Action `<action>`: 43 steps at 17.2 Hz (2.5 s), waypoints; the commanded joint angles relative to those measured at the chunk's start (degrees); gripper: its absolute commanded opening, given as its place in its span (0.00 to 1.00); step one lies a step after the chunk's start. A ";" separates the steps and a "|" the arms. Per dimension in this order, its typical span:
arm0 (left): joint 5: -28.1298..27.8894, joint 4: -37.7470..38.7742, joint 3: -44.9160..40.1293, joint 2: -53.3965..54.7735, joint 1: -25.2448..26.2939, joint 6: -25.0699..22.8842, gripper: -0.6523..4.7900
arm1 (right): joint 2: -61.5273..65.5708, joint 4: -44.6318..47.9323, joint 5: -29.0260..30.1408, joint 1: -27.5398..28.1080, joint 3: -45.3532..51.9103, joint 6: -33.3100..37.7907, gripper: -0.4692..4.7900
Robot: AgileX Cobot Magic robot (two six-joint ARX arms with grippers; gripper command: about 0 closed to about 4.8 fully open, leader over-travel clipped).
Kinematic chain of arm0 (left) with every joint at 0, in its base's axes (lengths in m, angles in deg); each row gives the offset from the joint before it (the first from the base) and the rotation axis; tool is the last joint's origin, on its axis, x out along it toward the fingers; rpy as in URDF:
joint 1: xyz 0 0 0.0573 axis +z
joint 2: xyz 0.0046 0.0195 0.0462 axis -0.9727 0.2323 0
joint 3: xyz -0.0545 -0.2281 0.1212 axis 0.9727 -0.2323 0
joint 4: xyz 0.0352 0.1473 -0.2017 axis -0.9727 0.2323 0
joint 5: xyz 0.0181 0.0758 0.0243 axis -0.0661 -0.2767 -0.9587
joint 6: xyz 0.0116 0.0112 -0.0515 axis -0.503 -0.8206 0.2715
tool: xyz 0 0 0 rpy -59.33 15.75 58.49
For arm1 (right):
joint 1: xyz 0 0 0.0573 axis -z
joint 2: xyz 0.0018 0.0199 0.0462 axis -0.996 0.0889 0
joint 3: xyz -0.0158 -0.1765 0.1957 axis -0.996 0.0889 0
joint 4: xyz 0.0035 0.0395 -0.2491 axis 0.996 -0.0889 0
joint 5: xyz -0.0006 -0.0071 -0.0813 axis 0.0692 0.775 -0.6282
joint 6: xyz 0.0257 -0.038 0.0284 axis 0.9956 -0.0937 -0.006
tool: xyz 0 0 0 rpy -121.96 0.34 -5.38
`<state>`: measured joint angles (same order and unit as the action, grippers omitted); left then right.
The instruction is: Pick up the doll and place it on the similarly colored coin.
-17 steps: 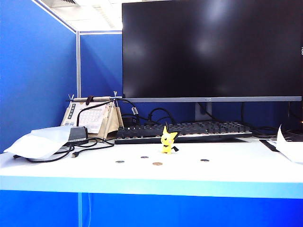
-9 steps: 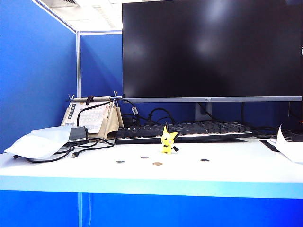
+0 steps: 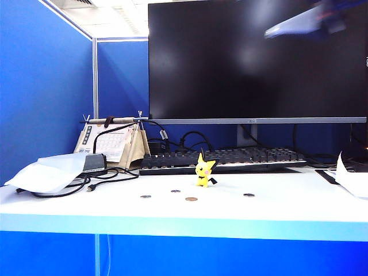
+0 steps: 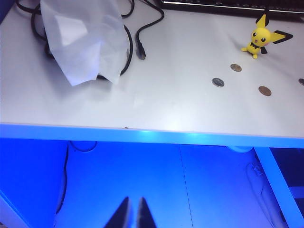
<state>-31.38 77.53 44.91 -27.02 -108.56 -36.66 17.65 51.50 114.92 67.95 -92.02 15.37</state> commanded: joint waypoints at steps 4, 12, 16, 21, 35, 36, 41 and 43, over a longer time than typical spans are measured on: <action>-0.13 -0.26 -0.07 -0.02 0.04 -0.04 0.17 | 20.09 1.07 -1.27 -2.91 -9.49 -5.92 1.00; -0.11 -0.26 -0.07 -0.02 0.04 -0.04 0.17 | 38.71 2.14 -4.50 -3.74 -16.02 -6.38 1.00; -0.13 -0.26 -0.07 -0.02 0.04 -0.04 0.17 | 45.11 5.07 -3.72 -3.74 -19.23 -6.38 1.00; -0.15 -0.26 -0.07 -0.02 0.04 -0.07 0.17 | 49.75 3.69 -1.38 -4.42 -22.14 -6.38 1.00; -0.15 -0.26 -0.07 -0.02 0.04 -0.07 0.17 | 53.53 2.32 -3.91 -4.52 -22.21 -10.60 1.00; -0.13 -0.26 -0.07 -0.02 0.04 -0.04 0.17 | 53.53 3.54 -3.93 -4.50 -22.23 -10.60 1.00; -0.15 -0.26 -0.07 -0.02 0.04 -0.04 0.17 | 53.55 4.26 -4.07 -4.50 -22.25 -10.62 1.00; -0.13 -0.26 -0.07 -0.02 0.04 -0.04 0.17 | 53.55 4.42 -4.04 -4.50 -22.25 -10.62 0.94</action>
<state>-31.40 77.53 44.88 -27.02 -108.56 -36.66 71.38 54.76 110.77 63.51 -114.12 4.75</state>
